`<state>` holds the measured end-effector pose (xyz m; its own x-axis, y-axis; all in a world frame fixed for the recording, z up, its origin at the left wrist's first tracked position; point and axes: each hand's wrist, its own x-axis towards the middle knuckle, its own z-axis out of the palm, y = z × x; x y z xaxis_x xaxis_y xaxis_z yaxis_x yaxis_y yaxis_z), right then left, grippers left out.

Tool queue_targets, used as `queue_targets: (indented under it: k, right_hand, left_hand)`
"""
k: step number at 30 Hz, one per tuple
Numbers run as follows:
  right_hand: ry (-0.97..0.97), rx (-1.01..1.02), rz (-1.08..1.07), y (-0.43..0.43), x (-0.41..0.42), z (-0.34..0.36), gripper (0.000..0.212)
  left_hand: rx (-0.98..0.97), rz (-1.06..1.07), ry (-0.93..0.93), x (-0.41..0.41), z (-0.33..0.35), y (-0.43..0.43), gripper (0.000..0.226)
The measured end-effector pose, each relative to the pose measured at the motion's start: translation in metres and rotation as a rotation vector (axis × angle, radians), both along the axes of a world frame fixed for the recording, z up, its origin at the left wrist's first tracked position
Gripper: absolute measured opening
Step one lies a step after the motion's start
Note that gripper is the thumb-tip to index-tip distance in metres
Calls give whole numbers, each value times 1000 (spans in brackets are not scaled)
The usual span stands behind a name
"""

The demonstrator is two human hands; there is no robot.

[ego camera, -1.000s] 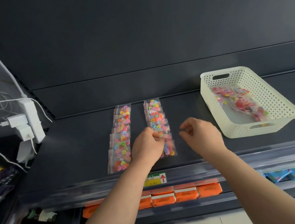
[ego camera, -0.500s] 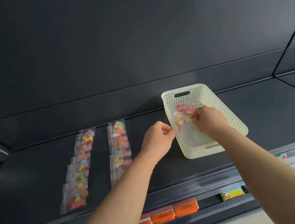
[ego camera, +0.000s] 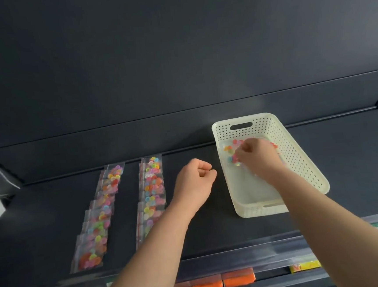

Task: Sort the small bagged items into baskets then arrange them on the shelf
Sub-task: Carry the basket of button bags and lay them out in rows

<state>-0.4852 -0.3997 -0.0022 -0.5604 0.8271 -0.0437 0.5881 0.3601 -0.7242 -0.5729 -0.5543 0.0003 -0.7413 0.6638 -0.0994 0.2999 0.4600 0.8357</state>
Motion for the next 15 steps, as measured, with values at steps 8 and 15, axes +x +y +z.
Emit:
queue_targets:
  k: [8, 15]
  right_hand:
    - [499, -317, 212, -43, -1, 40, 10]
    - [376, -410, 359, -96, -16, 39, 11]
  left_hand:
    - [256, 116, -287, -12, 17, -21, 27]
    - [522, -3, -538, -29, 21, -68, 29]
